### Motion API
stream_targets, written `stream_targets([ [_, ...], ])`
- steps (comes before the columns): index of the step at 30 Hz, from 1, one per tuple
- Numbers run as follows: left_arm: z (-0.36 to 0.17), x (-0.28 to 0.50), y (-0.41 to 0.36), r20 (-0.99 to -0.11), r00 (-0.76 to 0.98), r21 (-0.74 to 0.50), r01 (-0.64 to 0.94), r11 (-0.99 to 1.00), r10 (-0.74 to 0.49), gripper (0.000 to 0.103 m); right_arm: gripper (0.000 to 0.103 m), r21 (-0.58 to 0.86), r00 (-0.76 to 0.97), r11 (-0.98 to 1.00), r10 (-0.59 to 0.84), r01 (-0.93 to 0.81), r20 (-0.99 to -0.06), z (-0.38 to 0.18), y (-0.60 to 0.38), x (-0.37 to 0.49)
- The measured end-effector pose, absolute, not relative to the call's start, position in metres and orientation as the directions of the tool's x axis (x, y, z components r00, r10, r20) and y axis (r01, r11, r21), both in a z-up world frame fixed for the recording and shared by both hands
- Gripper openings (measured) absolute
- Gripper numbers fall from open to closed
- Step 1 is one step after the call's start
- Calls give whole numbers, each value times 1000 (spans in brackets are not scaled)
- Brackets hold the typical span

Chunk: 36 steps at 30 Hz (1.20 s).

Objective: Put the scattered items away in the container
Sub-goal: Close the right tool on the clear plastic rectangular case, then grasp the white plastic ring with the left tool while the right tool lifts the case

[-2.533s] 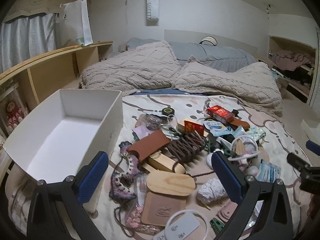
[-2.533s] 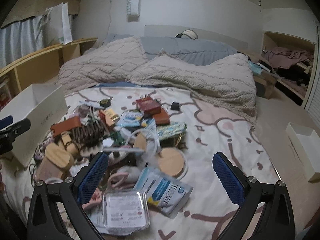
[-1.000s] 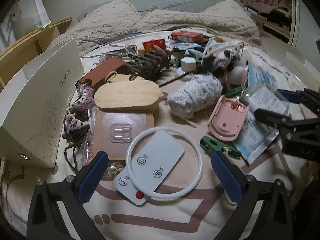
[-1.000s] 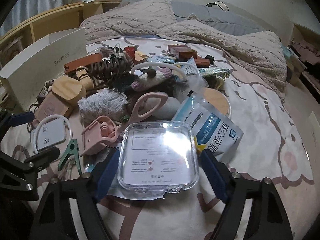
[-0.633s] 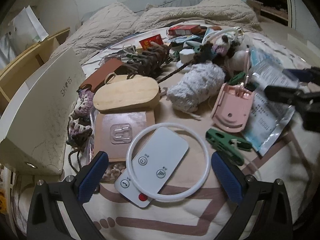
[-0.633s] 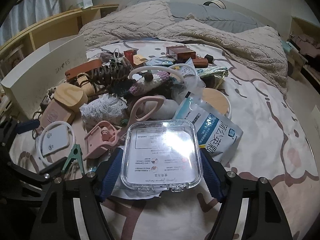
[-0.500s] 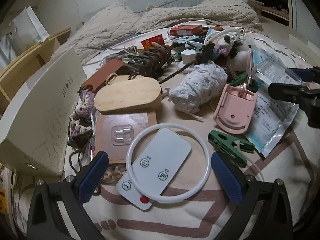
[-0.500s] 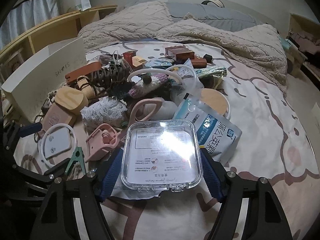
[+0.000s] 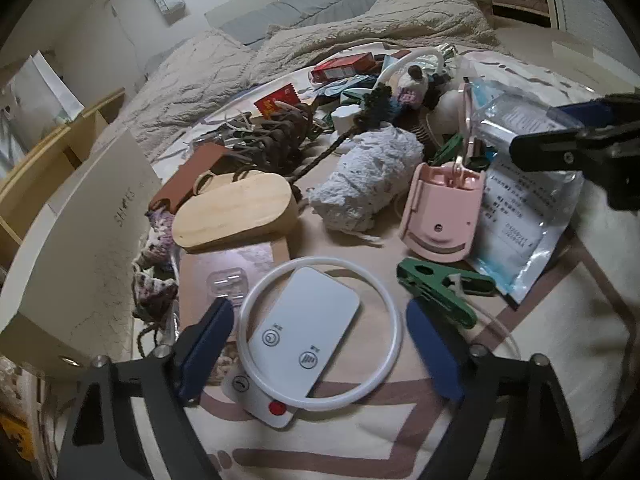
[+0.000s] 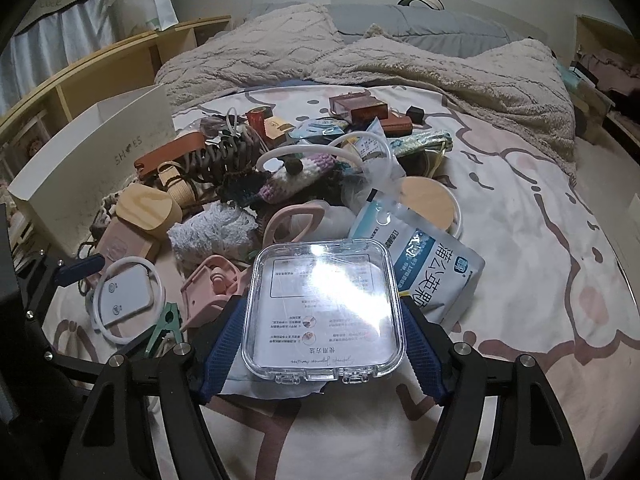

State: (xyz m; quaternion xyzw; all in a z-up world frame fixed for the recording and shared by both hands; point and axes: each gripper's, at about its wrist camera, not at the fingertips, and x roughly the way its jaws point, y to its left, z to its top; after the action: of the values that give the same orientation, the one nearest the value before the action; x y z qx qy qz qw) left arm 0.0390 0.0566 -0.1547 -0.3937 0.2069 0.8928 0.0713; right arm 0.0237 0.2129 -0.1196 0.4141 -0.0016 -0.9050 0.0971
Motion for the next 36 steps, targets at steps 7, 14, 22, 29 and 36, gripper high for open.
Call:
stream_targets([
  [7, -153, 40, 53, -736, -677, 283, -281, -917, -19, 83, 76, 100, -636, -981, -184, 167, -749, -120, 215, 24],
  [14, -151, 38, 51, -752, -658, 228, -286, -931, 18, 57, 76, 109, -632, -983, -180, 150, -754, -121, 218, 23],
  [22, -137, 46, 49, -694, -720, 254, -270, -929, 19, 99, 76, 117, -637, -982, -183, 146, -749, -118, 219, 24],
  [29, -138, 54, 53, -673, -739, 339, -337, -878, 24, 102, 76, 130, -630, -980, -198, 153, -751, -119, 220, 23],
  [36, -155, 45, 48, -717, -696, 331, -314, -890, -21, 102, 76, 148, -625, -977, -213, 155, -751, -118, 222, 23],
])
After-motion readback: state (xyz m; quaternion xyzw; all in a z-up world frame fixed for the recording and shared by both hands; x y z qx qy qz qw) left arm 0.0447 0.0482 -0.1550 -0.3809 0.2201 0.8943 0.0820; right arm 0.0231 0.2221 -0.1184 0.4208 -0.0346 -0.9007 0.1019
